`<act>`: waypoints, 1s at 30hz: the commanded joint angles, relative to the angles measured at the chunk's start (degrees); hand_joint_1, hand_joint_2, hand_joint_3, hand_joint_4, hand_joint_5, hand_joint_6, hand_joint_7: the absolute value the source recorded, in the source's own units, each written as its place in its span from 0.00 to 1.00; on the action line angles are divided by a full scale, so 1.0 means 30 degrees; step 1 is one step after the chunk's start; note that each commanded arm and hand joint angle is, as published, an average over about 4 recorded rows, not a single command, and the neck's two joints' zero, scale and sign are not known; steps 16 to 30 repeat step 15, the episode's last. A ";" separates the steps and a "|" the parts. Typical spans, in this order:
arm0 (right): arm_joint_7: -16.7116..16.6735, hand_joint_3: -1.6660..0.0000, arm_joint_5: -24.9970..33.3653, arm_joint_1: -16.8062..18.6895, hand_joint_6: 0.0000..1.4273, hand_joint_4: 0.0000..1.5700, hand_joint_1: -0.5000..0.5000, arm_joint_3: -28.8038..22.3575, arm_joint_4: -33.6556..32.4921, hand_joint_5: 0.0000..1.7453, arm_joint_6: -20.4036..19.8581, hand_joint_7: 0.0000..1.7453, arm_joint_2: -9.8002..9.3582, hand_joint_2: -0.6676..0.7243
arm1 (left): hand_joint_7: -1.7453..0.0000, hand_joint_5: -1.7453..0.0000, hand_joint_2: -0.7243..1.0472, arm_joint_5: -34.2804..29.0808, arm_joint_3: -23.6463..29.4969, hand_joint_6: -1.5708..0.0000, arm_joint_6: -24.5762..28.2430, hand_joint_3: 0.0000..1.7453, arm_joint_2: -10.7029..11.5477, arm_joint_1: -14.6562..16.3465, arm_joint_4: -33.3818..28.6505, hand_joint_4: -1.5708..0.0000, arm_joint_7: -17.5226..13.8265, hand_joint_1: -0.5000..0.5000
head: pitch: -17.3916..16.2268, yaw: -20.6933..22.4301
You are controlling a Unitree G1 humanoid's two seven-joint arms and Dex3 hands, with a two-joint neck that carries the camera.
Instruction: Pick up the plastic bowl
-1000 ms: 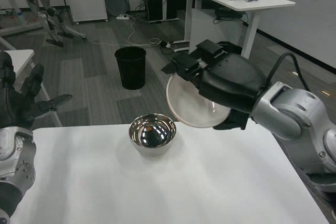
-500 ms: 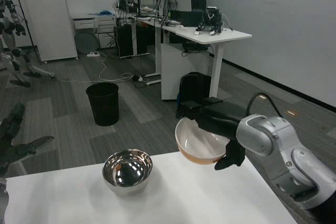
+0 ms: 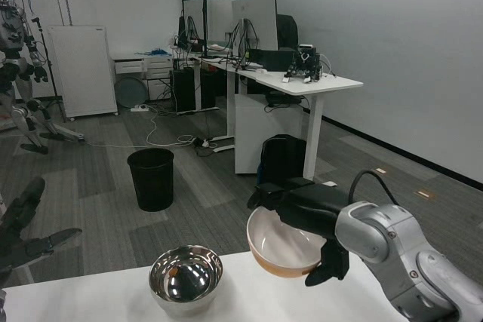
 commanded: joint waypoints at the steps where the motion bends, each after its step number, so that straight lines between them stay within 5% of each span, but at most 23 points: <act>1: -0.0007 0.19 -0.0049 -0.0369 0.20 0.98 0.05 0.0218 0.0082 0.44 -0.0169 0.88 0.0076 0.05 | 1.00 1.00 0.50 -0.0036 -0.0162 1.00 -0.0111 0.00 0.0481 -0.0240 -0.0192 1.00 -0.0058 0.00 | -0.0006 0.0142; 30: -0.0007 0.19 -0.0049 -0.0398 0.18 0.98 0.04 0.0332 0.0062 0.43 -0.0184 0.88 0.0213 0.05 | 1.00 1.00 0.52 -0.0139 -0.0269 1.00 -0.0111 0.02 0.0547 -0.0093 -0.0453 1.00 -0.0058 0.00 | -0.0156 0.0940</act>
